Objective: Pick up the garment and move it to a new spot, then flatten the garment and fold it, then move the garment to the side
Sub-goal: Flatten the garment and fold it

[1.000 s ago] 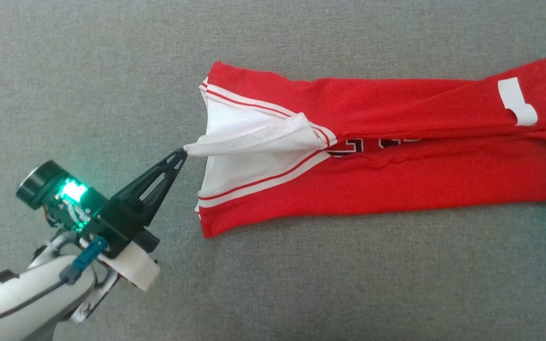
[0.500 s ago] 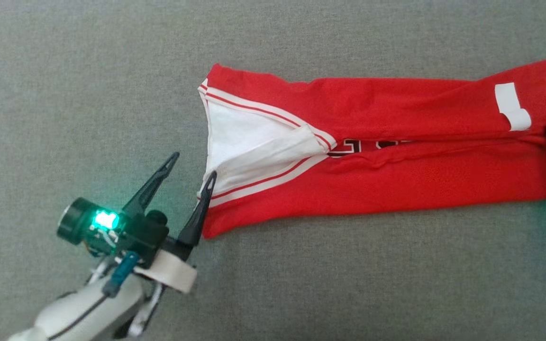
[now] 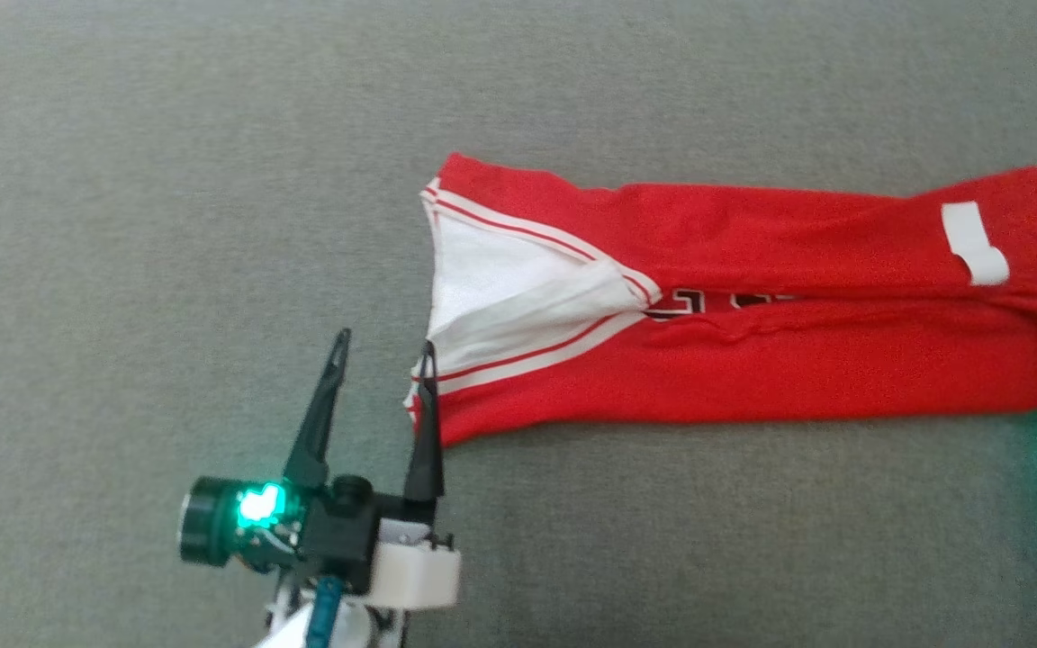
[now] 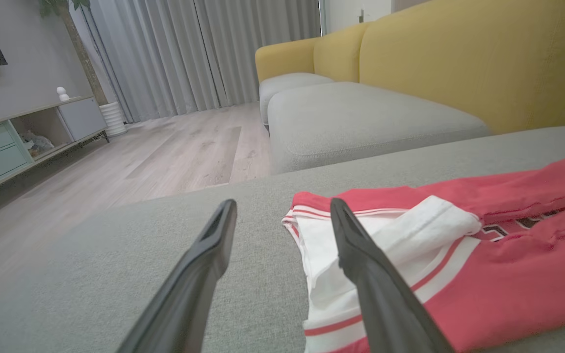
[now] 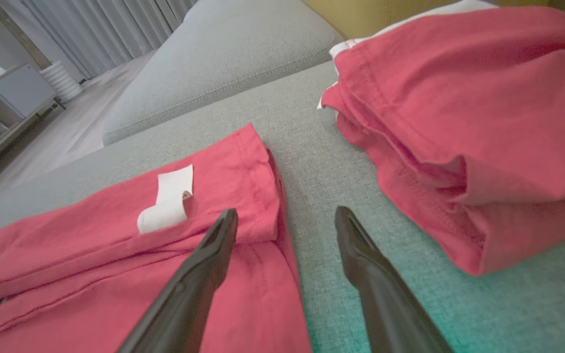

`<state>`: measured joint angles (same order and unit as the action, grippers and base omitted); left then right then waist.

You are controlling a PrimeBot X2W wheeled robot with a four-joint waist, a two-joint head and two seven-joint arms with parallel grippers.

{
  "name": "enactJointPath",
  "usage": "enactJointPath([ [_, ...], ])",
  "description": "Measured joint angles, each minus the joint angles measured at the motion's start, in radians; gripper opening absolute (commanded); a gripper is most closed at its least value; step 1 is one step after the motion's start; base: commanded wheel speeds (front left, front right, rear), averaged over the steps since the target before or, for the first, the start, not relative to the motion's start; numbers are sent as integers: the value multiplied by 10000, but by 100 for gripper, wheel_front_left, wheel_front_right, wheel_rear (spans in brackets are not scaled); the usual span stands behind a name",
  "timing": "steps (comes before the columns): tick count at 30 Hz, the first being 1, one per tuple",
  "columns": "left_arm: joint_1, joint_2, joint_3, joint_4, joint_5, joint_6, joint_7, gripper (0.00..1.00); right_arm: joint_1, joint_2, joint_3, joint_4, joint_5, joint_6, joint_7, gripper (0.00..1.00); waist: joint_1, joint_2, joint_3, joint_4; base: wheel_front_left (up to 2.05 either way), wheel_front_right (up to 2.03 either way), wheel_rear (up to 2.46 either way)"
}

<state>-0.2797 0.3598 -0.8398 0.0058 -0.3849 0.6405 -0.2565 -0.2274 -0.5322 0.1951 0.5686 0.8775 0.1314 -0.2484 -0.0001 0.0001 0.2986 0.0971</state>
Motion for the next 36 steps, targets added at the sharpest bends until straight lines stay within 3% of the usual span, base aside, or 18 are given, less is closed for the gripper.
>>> enactJointPath([
  [4, 660, -681, 462, -67, 890, -389, 0, 100, -174, 407, -798, 1248, -817, 0, 136, 100, 0, 0, -242, 477, 0, 0, 0],
  [10, 1148, -1103, 846, -8, 1383, -918, 0, 100, -579, 802, -1264, 2209, -1058, 0, 779, 100, 0, 0, -475, 876, 0, 0, 0],
  [13, 1273, -1216, 1114, 36, 1645, -1152, 0, 100, -726, 897, -1258, 2228, -1032, 0, 1287, 21, 0, 0, -621, 996, 0, 0, 0],
  [14, 1293, -1264, 1225, 40, 1718, -1223, -2, 100, -720, 936, -1239, 2196, -1028, 0, 1406, 0, 1, 0, -674, 1014, 0, 0, 0],
  [21, 1848, -1473, 1845, 75, 2104, -1584, -2, 100, -461, 915, -1298, 1933, -1051, 0, 1421, 0, 1, 0, -1014, 870, 0, 0, 0],
  [27, 2062, -1538, 2228, 92, 2320, -2006, 0, 100, -333, -165, -1724, 1315, -1239, 0, 1651, 0, 1, 0, -1246, 579, 0, 0, 0],
  [31, 2086, -1595, 2399, 150, 2451, -2199, 0, 100, -237, -456, -1808, -211, -1030, 0, 2249, 0, 1, 0, -1349, 444, 0, 0, 0],
  [36, 2286, -1733, 2633, 234, 2545, -2405, -2, 100, 253, -75, -2059, -3129, -757, 0, 3149, 0, 1, 0, -1378, 381, 0, 0, 0],
])
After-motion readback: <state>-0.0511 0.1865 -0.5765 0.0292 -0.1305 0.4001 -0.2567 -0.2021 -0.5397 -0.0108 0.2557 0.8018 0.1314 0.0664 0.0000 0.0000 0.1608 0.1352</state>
